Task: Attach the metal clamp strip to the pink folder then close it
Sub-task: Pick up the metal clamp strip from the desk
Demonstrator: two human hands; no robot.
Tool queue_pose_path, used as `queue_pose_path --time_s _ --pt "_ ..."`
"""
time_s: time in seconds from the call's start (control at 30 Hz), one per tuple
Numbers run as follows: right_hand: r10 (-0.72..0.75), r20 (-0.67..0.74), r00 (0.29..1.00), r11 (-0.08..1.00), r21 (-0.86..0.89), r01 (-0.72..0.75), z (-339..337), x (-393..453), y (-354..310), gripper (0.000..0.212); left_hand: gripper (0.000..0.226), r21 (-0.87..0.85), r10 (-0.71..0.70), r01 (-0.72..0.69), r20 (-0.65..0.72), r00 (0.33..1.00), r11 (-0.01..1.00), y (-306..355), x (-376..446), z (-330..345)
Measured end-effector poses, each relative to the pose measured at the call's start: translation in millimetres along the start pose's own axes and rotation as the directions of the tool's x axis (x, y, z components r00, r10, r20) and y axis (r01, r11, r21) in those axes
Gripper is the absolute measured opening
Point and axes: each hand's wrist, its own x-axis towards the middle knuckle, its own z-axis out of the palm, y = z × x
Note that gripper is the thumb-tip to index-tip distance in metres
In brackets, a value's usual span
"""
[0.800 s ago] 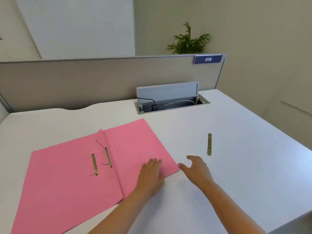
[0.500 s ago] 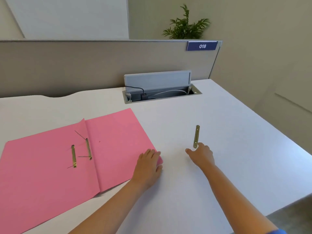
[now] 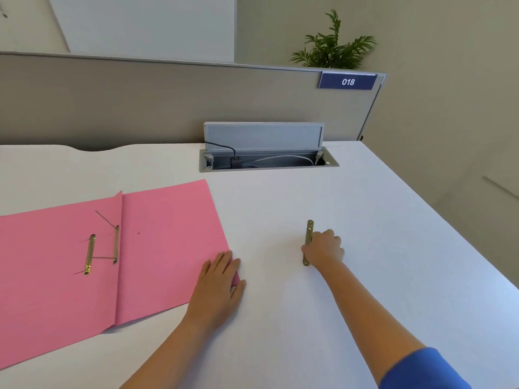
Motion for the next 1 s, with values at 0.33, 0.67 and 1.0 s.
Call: queue_pose_path --time_s 0.33,0.67,1.0 --pt "-0.077 0.011 0.997 0.997 0.032 0.076 -12 15 5 0.036 0.065 -0.025 -0.018 0.017 -0.037 0.999 1.0 1 2 0" --pt "-0.046 0.094 0.994 0.998 0.058 0.04 -21 19 8 0.031 0.066 -0.023 -0.023 0.022 -0.038 0.999 0.999 2 0 0" --pt "-0.034 0.078 0.996 0.995 0.099 0.026 -21 20 9 0.036 0.066 -0.019 -0.02 0.019 -0.04 0.999 1.0 2 1 -1"
